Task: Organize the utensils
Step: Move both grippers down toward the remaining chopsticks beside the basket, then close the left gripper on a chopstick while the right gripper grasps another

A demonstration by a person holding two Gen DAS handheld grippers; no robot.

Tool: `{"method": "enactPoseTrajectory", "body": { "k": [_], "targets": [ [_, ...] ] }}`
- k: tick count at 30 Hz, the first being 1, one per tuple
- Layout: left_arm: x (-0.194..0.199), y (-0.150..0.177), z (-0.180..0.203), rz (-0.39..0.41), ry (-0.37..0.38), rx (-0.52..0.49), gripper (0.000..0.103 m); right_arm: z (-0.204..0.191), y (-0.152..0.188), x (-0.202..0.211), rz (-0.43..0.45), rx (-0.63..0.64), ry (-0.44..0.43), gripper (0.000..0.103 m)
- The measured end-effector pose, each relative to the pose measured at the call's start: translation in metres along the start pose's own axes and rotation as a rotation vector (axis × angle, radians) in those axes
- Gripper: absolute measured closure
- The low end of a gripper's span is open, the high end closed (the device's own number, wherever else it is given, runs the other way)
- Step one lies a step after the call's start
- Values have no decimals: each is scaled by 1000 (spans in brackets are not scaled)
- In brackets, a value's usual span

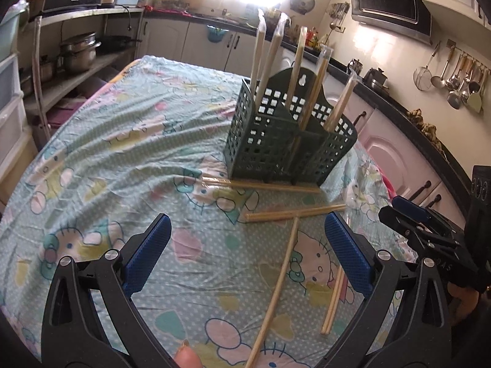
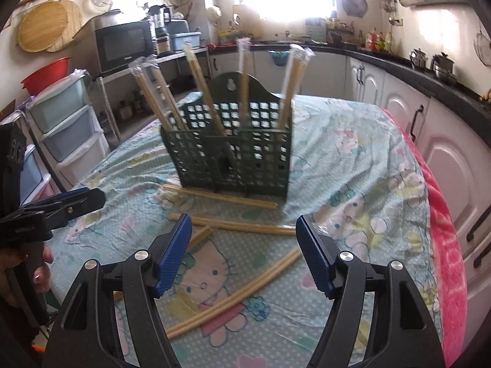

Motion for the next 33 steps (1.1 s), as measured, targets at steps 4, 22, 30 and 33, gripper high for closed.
{"method": "enactPoseTrajectory", "body": {
  "k": [4,22,30,33],
  "targets": [
    [-7,4,2,-24,14,8,11,13,3,0,-6,-22,24,35],
    [-40,-6,-12,-73,38,95,12,66,16,-19,-39,-99,94,36],
    [-65,-12,-22,-123,84,168,36,75,13,-32,-58,-109,93,41],
    [-76,-17,-25,-139,92,196,38,79,13,-36,-68,-121,92,44]
  ]
}}
Point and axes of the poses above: each gripper's, at about its wrist camera, not at the fingertips, and x roughly against the way its jaws point, z to its right, y to its underside, the point moved 9 cm from there along -x, roughly the way its jaws point, and after that the axes turned 12 degrees about -y, right-handed, at the moved point
